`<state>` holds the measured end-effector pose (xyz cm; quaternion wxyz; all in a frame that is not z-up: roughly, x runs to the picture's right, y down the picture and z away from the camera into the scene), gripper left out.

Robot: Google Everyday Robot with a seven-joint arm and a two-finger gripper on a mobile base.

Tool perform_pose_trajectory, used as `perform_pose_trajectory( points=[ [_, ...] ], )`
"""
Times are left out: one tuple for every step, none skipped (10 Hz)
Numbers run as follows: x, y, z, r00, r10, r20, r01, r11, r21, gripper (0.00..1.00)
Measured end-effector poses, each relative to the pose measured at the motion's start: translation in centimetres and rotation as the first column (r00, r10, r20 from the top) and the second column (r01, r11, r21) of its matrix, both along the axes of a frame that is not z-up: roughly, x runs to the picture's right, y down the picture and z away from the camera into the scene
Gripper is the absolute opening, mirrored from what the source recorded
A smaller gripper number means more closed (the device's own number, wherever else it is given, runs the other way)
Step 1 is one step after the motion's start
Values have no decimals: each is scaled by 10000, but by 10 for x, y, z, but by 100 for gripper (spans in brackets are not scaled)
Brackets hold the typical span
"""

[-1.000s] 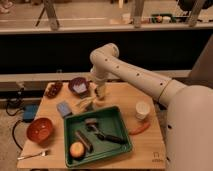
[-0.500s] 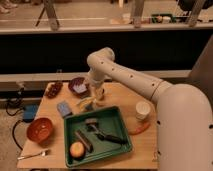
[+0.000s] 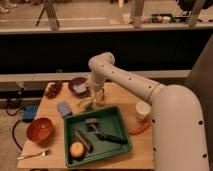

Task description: Place banana in tray

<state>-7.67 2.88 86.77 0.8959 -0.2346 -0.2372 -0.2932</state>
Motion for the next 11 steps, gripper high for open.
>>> perform_pose_trajectory(
  points=[
    [0, 5, 7, 10000, -22, 51, 23, 10000, -65, 80],
    [-1, 6, 9, 9999, -37, 102, 38, 9999, -102, 80],
    [-1, 9, 12, 9999, -40, 165, 43, 9998, -174, 80],
    [0, 15, 18, 9997, -48, 221, 54, 9996, -265, 80],
    [0, 20, 23, 9996, -51, 280, 61, 9994, -332, 80],
    [0, 25, 27, 9994, -59, 336, 72, 9992, -390, 75],
    [0, 25, 27, 9994, -90, 342, 101, 9994, -324, 66],
    [-2, 21, 23, 9993, -122, 361, 131, 9996, -232, 53],
    [-2, 16, 19, 9994, -85, 326, 91, 9998, -174, 44],
    [-1, 14, 16, 9996, -49, 289, 53, 9999, -124, 36],
    [1, 10, 13, 9997, 4, 231, -3, 10000, -48, 24]
  ],
)
